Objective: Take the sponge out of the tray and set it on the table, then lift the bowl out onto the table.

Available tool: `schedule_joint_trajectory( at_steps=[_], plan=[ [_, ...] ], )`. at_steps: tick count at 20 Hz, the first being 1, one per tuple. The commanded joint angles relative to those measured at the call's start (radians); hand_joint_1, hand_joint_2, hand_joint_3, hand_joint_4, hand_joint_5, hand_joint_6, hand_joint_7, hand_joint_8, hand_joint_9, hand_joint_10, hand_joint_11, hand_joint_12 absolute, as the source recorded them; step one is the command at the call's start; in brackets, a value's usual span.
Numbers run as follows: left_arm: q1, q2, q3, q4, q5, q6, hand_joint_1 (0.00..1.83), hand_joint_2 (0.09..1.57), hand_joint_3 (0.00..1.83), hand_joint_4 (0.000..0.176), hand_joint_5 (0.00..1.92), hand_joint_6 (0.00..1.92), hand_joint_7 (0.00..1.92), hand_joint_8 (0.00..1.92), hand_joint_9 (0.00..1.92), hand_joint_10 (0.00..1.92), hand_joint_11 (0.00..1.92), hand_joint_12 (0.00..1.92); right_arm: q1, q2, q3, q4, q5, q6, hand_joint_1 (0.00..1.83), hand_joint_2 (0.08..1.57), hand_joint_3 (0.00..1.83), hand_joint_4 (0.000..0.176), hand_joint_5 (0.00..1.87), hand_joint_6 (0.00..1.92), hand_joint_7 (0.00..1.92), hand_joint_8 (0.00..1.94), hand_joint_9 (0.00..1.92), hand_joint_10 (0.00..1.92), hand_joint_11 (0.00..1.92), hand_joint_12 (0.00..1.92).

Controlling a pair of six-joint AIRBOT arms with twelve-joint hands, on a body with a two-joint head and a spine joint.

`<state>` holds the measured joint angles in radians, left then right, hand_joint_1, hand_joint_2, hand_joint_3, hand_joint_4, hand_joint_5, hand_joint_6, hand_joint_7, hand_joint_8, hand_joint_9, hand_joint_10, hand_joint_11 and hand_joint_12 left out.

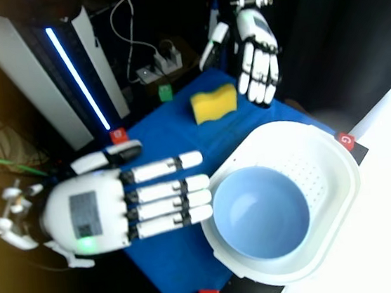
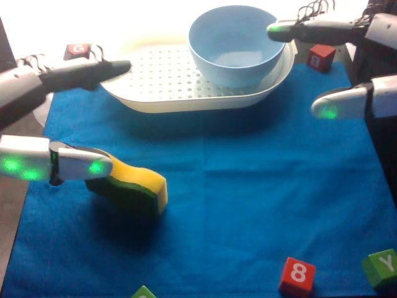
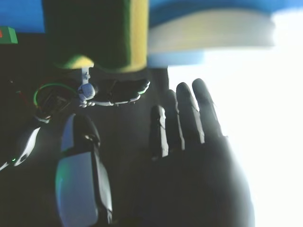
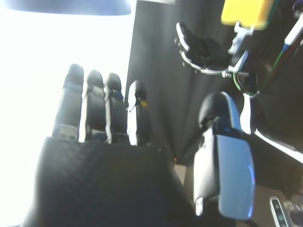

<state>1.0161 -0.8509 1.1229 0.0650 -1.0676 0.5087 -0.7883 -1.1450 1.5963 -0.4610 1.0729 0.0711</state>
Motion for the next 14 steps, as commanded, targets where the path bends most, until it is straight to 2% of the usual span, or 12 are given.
schedule_joint_trajectory(
  at_steps=[1, 2, 3, 4, 7, 8, 10, 11, 12, 13, 14],
  plan=[
    [-0.005, 0.009, 0.002, -0.062, -0.139, 0.012, 0.68, 0.87, 0.0, 0.055, 0.11, 0.0, 0.02, 0.0, 0.02, 0.0, 0.0, 0.41, 0.023, 0.004, 0.008, 0.07, 0.116, 0.006, 0.67, 1.03, 0.0, 0.094, 0.3, 0.0, 0.26, 0.0, 0.22, 0.01, 0.15, 0.24],
    [0.001, 0.009, 0.002, -0.084, -0.151, 0.023, 0.63, 0.83, 0.0, 0.106, 0.04, 0.01, 0.0, 0.0, 0.0, 0.0, 0.0, 0.17, 0.033, 0.004, 0.019, 0.07, 0.117, 0.006, 0.68, 1.01, 0.0, 0.092, 0.3, 0.0, 0.27, 0.0, 0.23, 0.0, 0.1, 0.34],
    [0.011, 0.007, 0.0, -0.112, -0.169, 0.036, 0.63, 0.83, 0.0, 0.106, 0.04, 0.01, 0.0, 0.0, 0.0, 0.0, 0.0, 0.17, 0.047, -0.008, 0.04, 0.07, 0.117, 0.006, 0.68, 1.01, 0.0, 0.092, 0.3, 0.0, 0.27, 0.0, 0.23, 0.0, 0.1, 0.34],
    [0.021, 0.003, -0.004, -0.132, -0.183, 0.047, 0.65, 0.84, 0.0, 0.17, 0.0, 0.0, 0.0, 0.0, 0.0, 0.0, 0.0, 0.02, 0.056, -0.019, 0.059, 0.07, 0.115, 0.006, 0.64, 1.02, 0.0, 0.117, 0.3, 0.0, 0.26, 0.0, 0.21, 0.0, 0.01, 0.56],
    [0.041, -0.016, -0.01, -0.165, -0.191, 0.062, 0.67, 0.85, 0.0, 0.176, 0.0, 0.0, 0.0, 0.0, 0.0, 0.0, 0.0, 0.0, 0.125, -0.046, 0.099, 0.024, 0.049, 0.006, 0.65, 1.01, 0.0, 0.171, 0.32, 0.0, 0.24, 0.0, 0.2, 0.0, 0.0, 0.5],
    [0.046, -0.02, -0.011, -0.174, -0.197, 0.062, 0.7, 0.82, 0.0, 0.176, 0.0, 0.0, 0.0, 0.0, 0.0, 0.0, 0.0, 0.0, 0.141, -0.051, 0.106, 0.01, 0.032, 0.006, 0.67, 1.01, 0.0, 0.168, 0.32, 0.0, 0.23, 0.0, 0.2, 0.0, 0.0, 0.48],
    [0.066, -0.035, -0.012, -0.203, -0.22, 0.062, 0.7, 0.8, 0.0, 0.176, 0.0, 0.0, 0.0, 0.0, 0.0, 0.0, 0.0, 0.0, 0.193, -0.075, 0.134, -0.049, -0.02, 0.008, 0.69, 1.01, 0.0, 0.174, 0.32, 0.0, 0.22, 0.0, 0.19, 0.0, 0.0, 0.45],
    [0.078, -0.04, -0.013, -0.219, -0.235, 0.062, 0.66, 0.8, 0.0, 0.176, 0.0, 0.0, 0.0, 0.0, 0.0, 0.0, 0.03, 0.01, 0.229, -0.086, 0.151, -0.09, -0.052, 0.012, 0.59, 1.03, 0.0, 0.168, 0.28, 0.0, 0.2, 0.0, 0.12, 0.0, 0.0, 0.27],
    [0.087, -0.042, -0.014, -0.229, -0.245, 0.062, 0.48, 0.86, 0.0, 0.176, 0.0, 0.0, 0.0, 0.0, 0.0, 0.0, 0.11, 0.05, 0.254, -0.097, 0.166, -0.126, -0.079, 0.026, 0.54, 1.04, 0.01, 0.161, 0.27, 0.0, 0.19, 0.0, 0.11, 0.0, 0.0, 0.21],
    [0.09, -0.044, -0.015, -0.232, -0.249, 0.062, 0.44, 0.89, 0.01, 0.176, 0.0, 0.0, 0.0, 0.0, 0.0, 0.0, 0.12, 0.05, 0.271, -0.121, 0.192, -0.157, -0.094, 0.052, 0.51, 1.06, 0.0, 0.144, 0.25, 0.0, 0.19, 0.0, 0.11, 0.0, 0.0, 0.24],
    [0.09, -0.046, -0.015, -0.232, -0.248, 0.062, 0.42, 0.91, 0.02, 0.176, 0.0, 0.0, 0.0, 0.0, 0.0, 0.0, 0.12, 0.06, 0.273, -0.158, 0.238, -0.178, -0.095, 0.102, 0.52, 1.05, 0.0, 0.136, 0.26, 0.0, 0.2, 0.0, 0.14, 0.0, 0.0, 0.29]
  ],
)
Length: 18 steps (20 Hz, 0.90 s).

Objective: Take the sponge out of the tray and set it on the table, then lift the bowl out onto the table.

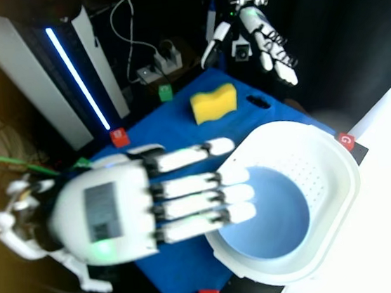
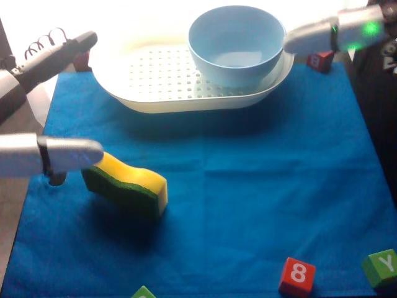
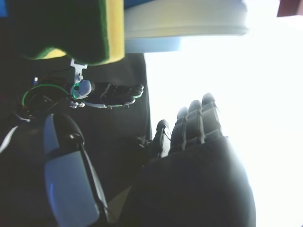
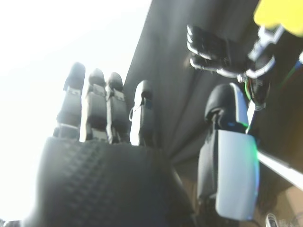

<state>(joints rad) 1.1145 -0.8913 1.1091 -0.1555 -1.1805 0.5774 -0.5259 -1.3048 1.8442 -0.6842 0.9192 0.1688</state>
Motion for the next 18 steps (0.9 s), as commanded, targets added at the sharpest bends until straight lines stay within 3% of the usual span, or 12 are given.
schedule_joint_trajectory(
  at_steps=[1, 4, 6, 7, 9, 10, 11, 13, 14, 15, 16, 18],
  plan=[
    [-0.008, -0.006, -0.001, -0.011, -0.137, -0.007, 0.46, 0.91, 0.01, 0.167, 0.0, 0.0, 0.0, 0.0, 0.0, 0.0, 0.1, 0.05, 0.012, -0.023, 0.019, 0.031, 0.051, 0.029, 0.53, 1.04, 0.0, 0.16, 0.26, 0.0, 0.22, 0.0, 0.18, 0.0, 0.0, 0.42],
    [-0.008, -0.006, -0.002, -0.01, -0.152, -0.007, 0.47, 0.94, 0.02, 0.134, 0.0, 0.0, 0.0, 0.0, 0.0, 0.0, 0.07, 0.04, 0.018, -0.067, 0.053, -0.009, -0.014, 0.034, 0.6, 1.01, 0.0, 0.176, 0.3, 0.0, 0.23, 0.0, 0.2, 0.0, 0.0, 0.59],
    [-0.008, -0.006, -0.004, -0.008, -0.164, -0.007, 0.39, 0.93, 0.01, 0.153, 0.0, 0.0, 0.0, 0.0, 0.0, 0.0, 0.11, 0.06, 0.02, -0.093, 0.07, -0.05, -0.073, 0.034, 0.64, 1.02, 0.0, 0.176, 0.28, 0.0, 0.2, 0.0, 0.18, 0.0, 0.0, 0.55],
    [-0.008, -0.006, -0.005, -0.008, -0.166, -0.007, 0.4, 0.93, 0.01, 0.149, 0.0, 0.0, 0.0, 0.0, 0.0, 0.0, 0.1, 0.05, 0.02, -0.097, 0.073, -0.057, -0.084, 0.034, 0.67, 1.02, 0.0, 0.176, 0.29, 0.01, 0.19, 0.0, 0.17, 0.0, 0.0, 0.54],
    [-0.008, -0.006, -0.006, -0.006, -0.171, -0.007, 0.4, 0.94, 0.01, 0.127, 0.0, 0.0, 0.0, 0.0, 0.0, 0.0, 0.12, 0.06, 0.02, -0.113, 0.084, -0.094, -0.125, 0.034, 0.61, 1.02, 0.0, 0.176, 0.26, 0.0, 0.16, 0.0, 0.12, 0.0, 0.0, 0.4],
    [-0.008, -0.006, -0.005, -0.005, -0.17, -0.007, 0.39, 0.99, 0.01, 0.103, 0.0, 0.0, 0.0, 0.0, 0.0, 0.0, 0.11, 0.05, 0.021, -0.124, 0.091, -0.111, -0.144, 0.034, 0.56, 1.03, 0.0, 0.176, 0.25, 0.0, 0.15, 0.0, 0.09, 0.0, 0.0, 0.27],
    [-0.008, -0.007, -0.005, -0.005, -0.169, -0.007, 0.36, 1.0, 0.01, 0.132, 0.0, 0.0, 0.0, 0.0, 0.0, 0.0, 0.09, 0.04, 0.023, -0.132, 0.1, -0.119, -0.155, 0.034, 0.54, 1.02, 0.0, 0.176, 0.25, 0.0, 0.15, 0.0, 0.09, 0.0, 0.0, 0.23],
    [-0.009, -0.009, -0.003, -0.004, -0.169, -0.009, 0.41, 0.97, 0.0, 0.141, 0.0, 0.0, 0.0, 0.0, 0.0, 0.0, 0.1, 0.05, 0.029, -0.152, 0.122, -0.127, -0.173, 0.034, 0.48, 1.03, 0.0, 0.176, 0.27, 0.0, 0.17, 0.0, 0.1, 0.0, 0.0, 0.25],
    [-0.009, -0.009, -0.002, 0.0, -0.164, -0.009, 0.42, 0.95, 0.0, 0.13, 0.0, 0.0, 0.0, 0.0, 0.0, 0.0, 0.12, 0.05, 0.036, -0.16, 0.131, -0.138, -0.186, 0.034, 0.49, 1.03, 0.0, 0.165, 0.3, 0.0, 0.2, 0.0, 0.14, 0.0, 0.0, 0.32],
    [-0.009, -0.009, -0.002, 0.001, -0.162, -0.009, 0.42, 0.95, 0.0, 0.124, 0.0, 0.0, 0.0, 0.0, 0.0, 0.0, 0.13, 0.06, 0.043, -0.165, 0.136, -0.15, -0.195, 0.034, 0.51, 1.03, 0.0, 0.174, 0.31, 0.0, 0.21, 0.0, 0.14, 0.0, 0.0, 0.32],
    [-0.009, -0.01, 0.001, 0.002, -0.158, -0.011, 0.43, 0.95, 0.0, 0.131, 0.0, 0.0, 0.0, 0.0, 0.0, 0.0, 0.13, 0.06, 0.052, -0.171, 0.142, -0.171, -0.205, 0.035, 0.5, 1.03, 0.0, 0.16, 0.32, 0.0, 0.21, 0.0, 0.15, 0.0, 0.0, 0.36],
    [-0.014, -0.014, 0.007, 0.005, -0.155, -0.017, 0.39, 0.95, 0.0, 0.133, 0.0, 0.0, 0.0, 0.0, 0.0, 0.0, 0.14, 0.06, 0.06, -0.181, 0.153, -0.194, -0.22, 0.039, 0.53, 1.02, 0.0, 0.173, 0.31, 0.0, 0.19, 0.0, 0.11, 0.0, 0.0, 0.28]
  ],
)
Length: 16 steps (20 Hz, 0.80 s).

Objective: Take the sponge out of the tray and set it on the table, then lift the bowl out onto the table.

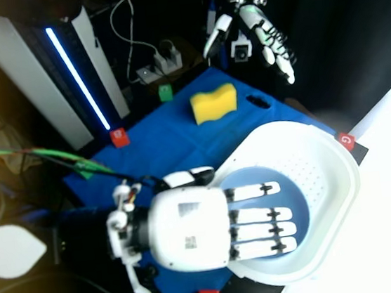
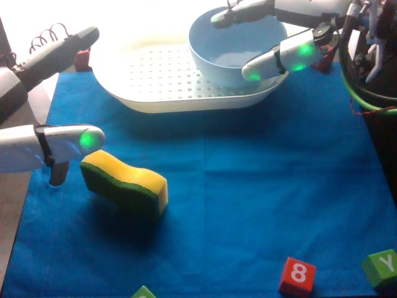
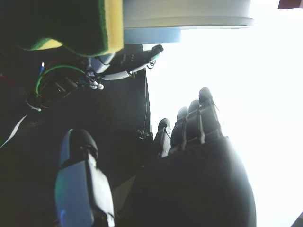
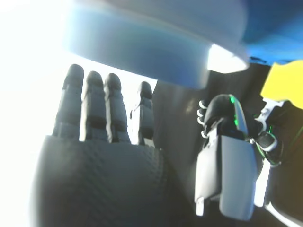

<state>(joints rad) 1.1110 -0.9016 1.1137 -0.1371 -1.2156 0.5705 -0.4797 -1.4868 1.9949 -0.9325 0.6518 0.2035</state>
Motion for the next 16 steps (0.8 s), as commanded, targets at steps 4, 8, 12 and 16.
schedule_joint_trajectory(
  at_steps=[4, 8, 12, 16],
  plan=[
    [-0.02, -0.009, 0.007, -0.005, -0.121, -0.015, 0.35, 0.98, 0.01, 0.115, 0.0, 0.0, 0.0, 0.0, 0.0, 0.0, 0.11, 0.05, 0.022, -0.011, 0.01, 0.021, 0.027, 0.006, 0.52, 1.03, 0.0, 0.176, 0.31, 0.0, 0.19, 0.0, 0.11, 0.0, 0.0, 0.26],
    [-0.021, -0.014, 0.011, -0.003, -0.123, -0.025, 0.4, 0.97, 0.0, 0.096, 0.0, 0.0, 0.0, 0.0, 0.0, 0.0, 0.08, 0.03, 0.032, -0.026, 0.012, -0.042, -0.007, 0.006, 0.49, 1.06, 0.0, 0.176, 0.3, 0.0, 0.19, 0.0, 0.11, 0.0, 0.0, 0.21],
    [-0.033, -0.014, 0.023, 0.009, -0.116, -0.036, 0.37, 1.03, 0.02, 0.09, 0.0, 0.0, 0.0, 0.0, 0.0, 0.0, 0.09, 0.04, 0.037, -0.049, 0.031, -0.061, -0.021, 0.006, 0.49, 1.13, 0.01, 0.176, 0.29, 0.0, 0.18, 0.0, 0.1, 0.0, 0.0, 0.17],
    [-0.049, -0.024, 0.031, 0.019, -0.115, -0.037, 0.45, 1.0, 0.0, 0.069, 0.04, 0.01, 0.0, 0.0, 0.0, 0.0, 0.1, 0.04, 0.037, -0.065, 0.05, -0.079, -0.037, 0.006, 0.41, 1.16, 0.01, 0.176, 0.27, 0.0, 0.17, 0.0, 0.09, 0.0, 0.01, 0.14]
  ],
)
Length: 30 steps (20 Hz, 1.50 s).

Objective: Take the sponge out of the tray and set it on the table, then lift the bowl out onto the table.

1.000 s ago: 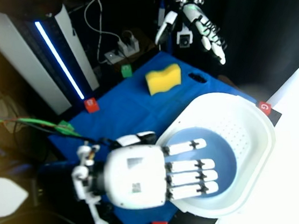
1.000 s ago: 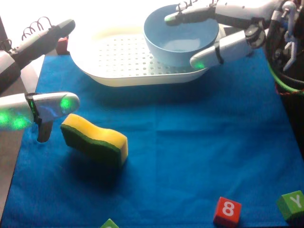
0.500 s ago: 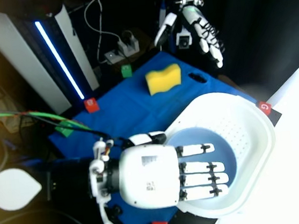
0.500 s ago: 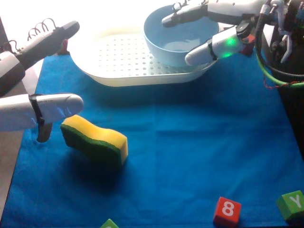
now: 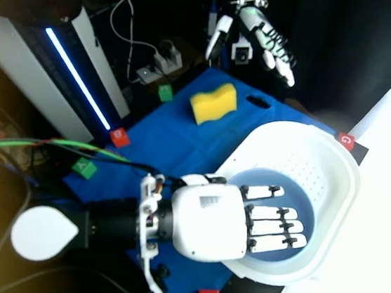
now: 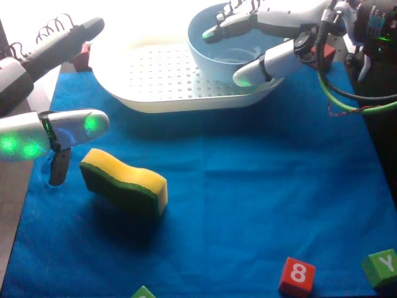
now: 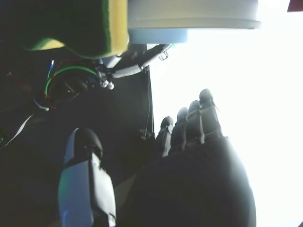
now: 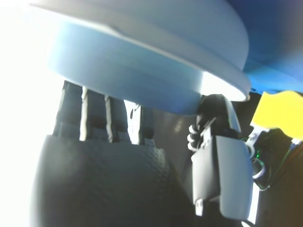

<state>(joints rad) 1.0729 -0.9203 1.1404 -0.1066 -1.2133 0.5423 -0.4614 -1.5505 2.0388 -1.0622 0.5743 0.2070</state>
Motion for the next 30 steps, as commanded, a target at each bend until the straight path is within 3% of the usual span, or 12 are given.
schedule_joint_trajectory(
  at_steps=[1, 6, 8, 12, 15, 20, 22, 23, 24, 26, 28, 30],
  plan=[
    [-0.011, -0.006, 0.006, -0.011, -0.118, -0.01, 0.39, 0.98, 0.0, 0.053, 0.05, 0.01, 0.0, 0.0, 0.0, 0.0, 0.16, 0.06, 0.021, -0.005, 0.008, 0.042, 0.033, 0.003, 0.39, 1.17, 0.01, 0.176, 0.28, 0.0, 0.17, 0.0, 0.1, 0.0, 0.01, 0.14],
    [-0.011, -0.008, 0.006, -0.011, -0.121, -0.013, 0.41, 0.97, 0.0, 0.033, 0.14, 0.01, 0.0, 0.0, 0.06, 0.01, 0.25, 0.09, 0.03, -0.029, 0.009, -0.037, 0.0, 0.003, 0.73, 1.17, 0.0, 0.163, 0.3, 0.01, 0.2, 0.01, 0.16, 0.01, 0.05, 0.17],
    [-0.011, -0.01, 0.008, -0.011, -0.12, -0.017, 0.44, 1.03, 0.02, 0.078, 0.06, 0.0, 0.0, 0.0, 0.0, 0.0, 0.19, 0.06, 0.03, -0.034, 0.004, -0.049, -0.001, 0.004, 1.04, 1.14, 0.0, 0.121, 0.36, 0.01, 0.25, 0.01, 0.2, 0.01, 0.09, 0.2],
    [-0.011, -0.012, 0.01, -0.012, -0.126, -0.027, 0.48, 0.96, 0.0, 0.064, 0.07, 0.01, 0.0, 0.0, 0.01, 0.0, 0.19, 0.05, 0.03, -0.044, 0.0, -0.085, -0.004, 0.018, 1.23, 1.1, 0.0, 0.035, 0.44, 0.0, 0.35, 0.0, 0.32, 0.01, 0.2, 0.42],
    [-0.011, -0.014, 0.009, -0.014, -0.127, -0.029, 0.54, 0.97, 0.0, 0.101, 0.01, 0.0, 0.0, 0.0, 0.0, 0.0, 0.2, 0.05, 0.03, -0.044, 0.0, -0.125, -0.025, 0.036, 1.37, 1.04, 0.0, 0.0, 0.63, 0.01, 0.48, 0.01, 0.71, 0.03, 0.37, 0.84],
    [-0.011, -0.018, 0.01, -0.015, -0.129, -0.03, 0.55, 1.01, 0.01, 0.057, 0.09, 0.0, 0.0, 0.0, 0.0, 0.0, 0.2, 0.05, 0.03, -0.051, 0.004, -0.152, -0.056, 0.036, 1.23, 1.07, 0.0, 0.0, 0.68, 0.0, 0.72, 0.01, 0.88, 0.02, 0.59, 0.95],
    [-0.011, -0.02, 0.011, -0.015, -0.13, -0.031, 0.55, 1.01, 0.01, 0.094, 0.03, 0.0, 0.0, 0.0, 0.0, 0.0, 0.2, 0.05, 0.03, -0.054, 0.006, -0.156, -0.068, 0.036, 1.2, 1.11, 0.0, 0.0, 0.82, 0.01, 0.81, 0.01, 0.92, 0.01, 0.63, 0.94],
    [-0.012, -0.02, 0.012, -0.015, -0.131, -0.032, 0.52, 1.0, 0.0, 0.069, 0.07, 0.02, 0.0, 0.0, 0.0, 0.0, 0.21, 0.05, 0.03, -0.056, 0.008, -0.161, -0.076, 0.036, 1.21, 1.13, 0.0, 0.0, 0.86, 0.84, 0.96, 0.85, 1.12, 0.13, 0.74, 1.23],
    [-0.012, -0.021, 0.012, -0.015, -0.132, -0.032, 0.52, 0.99, 0.0, 0.058, 0.07, 0.01, 0.0, 0.0, 0.0, 0.0, 0.21, 0.05, 0.03, -0.058, 0.01, -0.163, -0.08, 0.036, 1.23, 1.18, 0.0, 0.0, 0.85, 0.92, 0.9, 1.27, 0.96, 0.94, 0.82, 1.57],
    [-0.012, -0.022, 0.012, -0.015, -0.133, -0.033, 0.58, 1.01, 0.0, 0.033, 0.2, 0.02, 0.0, 0.0, 0.03, 0.0, 0.23, 0.06, 0.03, -0.06, 0.013, -0.163, -0.08, 0.036, 1.14, 1.2, 0.02, 0.0, 0.8, 1.25, 0.81, 1.53, 0.82, 1.65, 0.82, 1.77],
    [-0.011, -0.022, 0.011, -0.016, -0.135, -0.034, 0.55, 1.03, 0.01, 0.057, 0.09, 0.0, 0.0, 0.0, 0.04, 0.0, 0.24, 0.07, 0.03, -0.06, 0.013, -0.163, -0.08, 0.036, 1.51, 1.14, 0.0, 0.0, 0.72, 1.86, 0.79, 1.89, 0.86, 1.89, 0.87, 1.9],
    [-0.011, -0.023, 0.012, -0.016, -0.138, -0.034, 0.57, 1.03, 0.01, 0.044, 0.08, 0.0, 0.0, 0.0, 0.03, 0.0, 0.23, 0.07, 0.03, -0.06, 0.016, -0.163, -0.08, 0.036, 1.62, 1.13, 0.0, 0.024, 0.88, 1.92, 0.93, 1.94, 1.05, 1.92, 1.12, 1.92]
  ],
)
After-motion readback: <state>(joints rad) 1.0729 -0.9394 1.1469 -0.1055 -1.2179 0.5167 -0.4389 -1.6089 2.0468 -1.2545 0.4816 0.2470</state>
